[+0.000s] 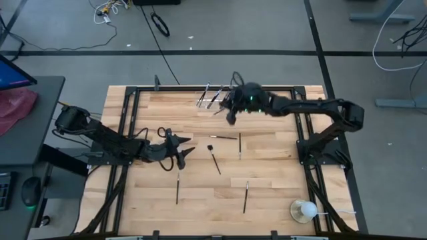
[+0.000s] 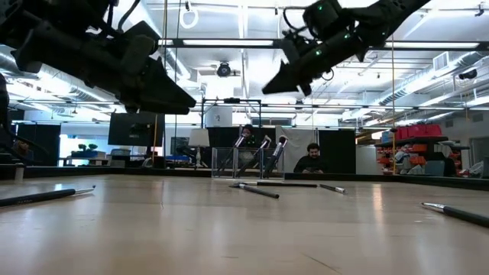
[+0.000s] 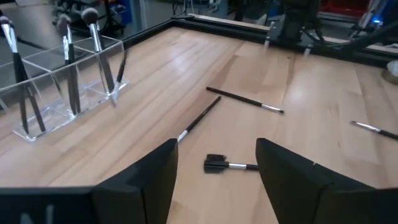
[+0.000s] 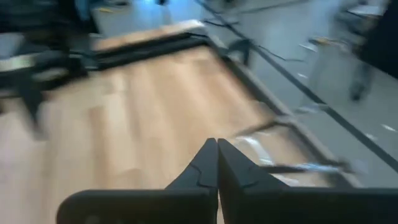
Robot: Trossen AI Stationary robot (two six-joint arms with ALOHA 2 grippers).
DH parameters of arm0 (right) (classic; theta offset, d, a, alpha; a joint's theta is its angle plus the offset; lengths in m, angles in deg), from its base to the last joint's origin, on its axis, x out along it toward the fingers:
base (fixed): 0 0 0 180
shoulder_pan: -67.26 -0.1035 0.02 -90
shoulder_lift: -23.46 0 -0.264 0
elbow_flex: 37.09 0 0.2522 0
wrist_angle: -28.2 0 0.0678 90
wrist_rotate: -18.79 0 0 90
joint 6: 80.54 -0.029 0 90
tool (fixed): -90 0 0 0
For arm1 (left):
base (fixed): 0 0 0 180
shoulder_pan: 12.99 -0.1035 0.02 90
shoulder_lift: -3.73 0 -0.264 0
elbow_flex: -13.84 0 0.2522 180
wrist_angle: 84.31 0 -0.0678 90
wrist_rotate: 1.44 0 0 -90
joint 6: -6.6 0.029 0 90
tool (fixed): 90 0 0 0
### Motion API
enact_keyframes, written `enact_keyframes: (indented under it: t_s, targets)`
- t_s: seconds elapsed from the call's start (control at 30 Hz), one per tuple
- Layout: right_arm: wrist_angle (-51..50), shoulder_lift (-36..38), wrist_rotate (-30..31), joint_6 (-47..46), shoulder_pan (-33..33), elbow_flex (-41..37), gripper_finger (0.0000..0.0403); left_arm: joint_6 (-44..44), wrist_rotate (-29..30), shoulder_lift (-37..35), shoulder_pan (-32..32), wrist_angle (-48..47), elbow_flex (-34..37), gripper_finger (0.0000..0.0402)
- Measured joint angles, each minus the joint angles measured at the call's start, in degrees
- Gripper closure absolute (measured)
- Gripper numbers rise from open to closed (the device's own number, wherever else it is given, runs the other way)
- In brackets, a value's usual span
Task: Put items in baskets/containers
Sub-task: Put the black eyeshadow brush into the transparent organizer
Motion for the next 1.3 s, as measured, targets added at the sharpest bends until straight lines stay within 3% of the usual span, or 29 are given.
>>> enact_keyframes:
  t_s: [0.17,0.47,0.73,0.97,1.13,1.3]
  targets:
    - [-1.93,-0.02,-0.30,2.25,3.04,0.51,0.0403,-0.12,0.12,0.01,0.00,-0.30,0.00,0.0187]
    - [-9.40,-0.06,-0.98,11.65,2.49,0.53,0.0399,-0.25,0.11,0.04,0.00,-0.65,0.00,0.0190]
    - [-12.73,-0.06,-13.26,17.15,7.91,-2.27,0.0326,-0.32,-3.05,0.07,0.07,-0.83,0.00,0.0191]
    - [-8.64,-0.27,-13.87,22.03,14.99,-9.23,0.0256,-0.12,-3.07,0.07,0.05,-0.76,0.00,0.0191]
    - [-3.51,-5.50,-11.77,28.55,18.51,-10.64,0.0232,0.14,-2.81,0.07,-0.59,-0.68,0.00,0.0191]
    - [-3.60,-15.47,-11.98,36.48,19.77,-5.56,0.0237,0.17,-2.85,0.07,-1.01,-0.69,0.00,0.0191]
